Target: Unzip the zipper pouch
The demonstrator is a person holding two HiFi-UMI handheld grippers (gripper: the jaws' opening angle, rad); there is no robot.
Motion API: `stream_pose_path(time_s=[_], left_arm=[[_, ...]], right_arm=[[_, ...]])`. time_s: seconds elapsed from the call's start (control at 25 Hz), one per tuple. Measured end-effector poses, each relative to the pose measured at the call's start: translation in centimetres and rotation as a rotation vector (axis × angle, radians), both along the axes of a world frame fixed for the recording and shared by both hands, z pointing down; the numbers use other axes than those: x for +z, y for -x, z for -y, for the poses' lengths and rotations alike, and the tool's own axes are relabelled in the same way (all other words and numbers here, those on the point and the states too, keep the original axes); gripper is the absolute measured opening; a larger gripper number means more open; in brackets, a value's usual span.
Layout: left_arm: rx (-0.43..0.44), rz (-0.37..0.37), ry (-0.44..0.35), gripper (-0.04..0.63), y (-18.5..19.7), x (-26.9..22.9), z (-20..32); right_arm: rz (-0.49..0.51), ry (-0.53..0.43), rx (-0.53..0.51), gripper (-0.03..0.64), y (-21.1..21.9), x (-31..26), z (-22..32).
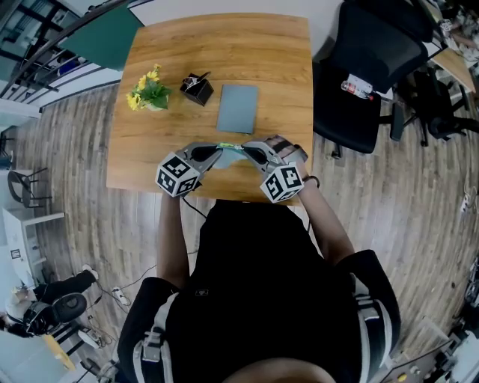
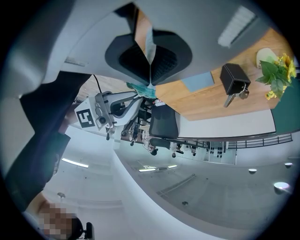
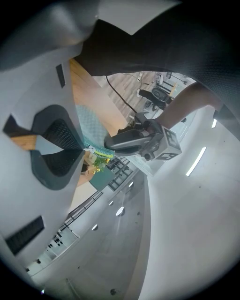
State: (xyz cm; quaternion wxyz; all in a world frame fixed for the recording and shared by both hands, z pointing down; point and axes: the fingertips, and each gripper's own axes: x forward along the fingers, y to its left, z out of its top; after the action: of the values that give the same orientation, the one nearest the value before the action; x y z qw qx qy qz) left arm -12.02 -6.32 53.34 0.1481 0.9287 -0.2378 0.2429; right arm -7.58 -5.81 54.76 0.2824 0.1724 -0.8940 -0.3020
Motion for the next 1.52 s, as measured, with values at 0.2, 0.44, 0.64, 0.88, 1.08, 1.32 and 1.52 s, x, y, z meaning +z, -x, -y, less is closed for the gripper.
stream_pose_path(time_s=[0.2, 0.44, 0.64, 0.88, 1.08, 1.32, 1.52], left_arm=[[-0.006, -0.007, -0.012, 0.006, 0.3, -0.5, 0.3], [-0.008, -0.014, 0.000, 0.006, 0.1, -0.7, 0.4], [-0.022, -0.023, -0.004, 0.006, 0.6, -0.9, 0.6], [-0.018, -0.017, -0.009, 0.006, 0.7, -0.8, 0.5], [-0.019, -0.017, -0.007, 0.006, 1.1, -1.2, 0.5], [-0.016, -0.018, -0.010, 0.007, 1.0, -1.2, 0.5], [-0.005, -0.020, -0.001, 0.006, 0.8, -1.1, 0.4]], right_arm=[[0.003, 0.006, 0.018, 0.002, -0.5, 0.1, 0.1], [0.010, 0.017, 0.029, 0.002, -0.8, 0.0, 0.3], [0.016, 0.026, 0.050, 0.002, -1.4, 0.1, 0.6], [0.015, 0.028, 0.054, 0.002, -1.4, 0.3, 0.6], [0.019, 0.028, 0.061, 0.003, -1.3, 0.2, 0.6], [0.020, 0.029, 0.069, 0.003, -1.6, 0.4, 0.5], [0.028, 0.044, 0.077, 0.003, -1.9, 0.5, 0.5]])
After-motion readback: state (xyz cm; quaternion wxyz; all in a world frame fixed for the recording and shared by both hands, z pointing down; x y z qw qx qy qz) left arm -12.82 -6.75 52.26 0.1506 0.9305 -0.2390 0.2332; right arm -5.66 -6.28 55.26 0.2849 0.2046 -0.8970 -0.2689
